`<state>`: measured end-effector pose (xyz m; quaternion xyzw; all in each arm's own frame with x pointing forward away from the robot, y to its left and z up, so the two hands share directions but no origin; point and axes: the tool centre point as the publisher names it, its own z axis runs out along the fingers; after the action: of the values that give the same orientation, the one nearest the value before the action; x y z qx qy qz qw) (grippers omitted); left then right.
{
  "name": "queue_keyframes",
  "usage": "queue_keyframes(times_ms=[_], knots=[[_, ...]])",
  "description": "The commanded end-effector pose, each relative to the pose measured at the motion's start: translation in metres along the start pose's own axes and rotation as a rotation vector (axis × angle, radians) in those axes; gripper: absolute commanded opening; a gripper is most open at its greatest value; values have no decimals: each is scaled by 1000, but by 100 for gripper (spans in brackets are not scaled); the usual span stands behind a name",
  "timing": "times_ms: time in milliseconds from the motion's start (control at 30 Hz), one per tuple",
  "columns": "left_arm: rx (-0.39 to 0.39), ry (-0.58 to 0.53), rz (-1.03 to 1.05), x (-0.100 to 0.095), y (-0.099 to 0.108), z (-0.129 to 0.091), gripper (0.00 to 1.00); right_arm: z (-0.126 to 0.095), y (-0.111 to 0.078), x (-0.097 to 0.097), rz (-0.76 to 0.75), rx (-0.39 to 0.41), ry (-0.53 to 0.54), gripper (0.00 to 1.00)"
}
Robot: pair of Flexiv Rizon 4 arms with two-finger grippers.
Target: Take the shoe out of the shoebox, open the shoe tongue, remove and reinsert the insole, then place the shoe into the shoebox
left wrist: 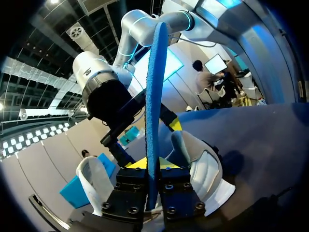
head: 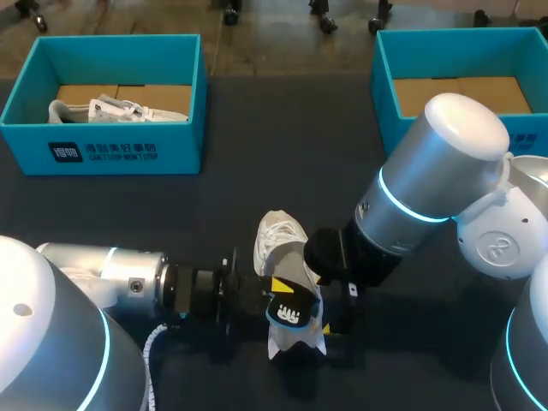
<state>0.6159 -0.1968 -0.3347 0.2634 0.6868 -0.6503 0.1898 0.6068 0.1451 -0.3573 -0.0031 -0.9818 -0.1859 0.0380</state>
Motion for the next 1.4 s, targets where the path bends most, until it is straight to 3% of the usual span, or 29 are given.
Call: queue_keyframes(times_ms=[33,500,567,600,867,1100,1400], knots=[[-17,9,11,-1,-12,-2,18,2,1,1,1,1,-2,100],[-42,52,35,2,-23,17,19,2,1,1,1,1,-2,100],[-44,52,42,3,-23,19,15,2,1,1,1,1,-2,100],[-40,51,46,3,-22,20,0,2,1,1,1,1,-2,100],[-46,10,122,9,-5,15,0,2,1,1,1,1,-2,100],[-113,-35,188,5,9,13,0,2,1,1,1,1,-2,100],[-149,-60,176,0,14,16,0,2,1,1,1,1,-2,100]])
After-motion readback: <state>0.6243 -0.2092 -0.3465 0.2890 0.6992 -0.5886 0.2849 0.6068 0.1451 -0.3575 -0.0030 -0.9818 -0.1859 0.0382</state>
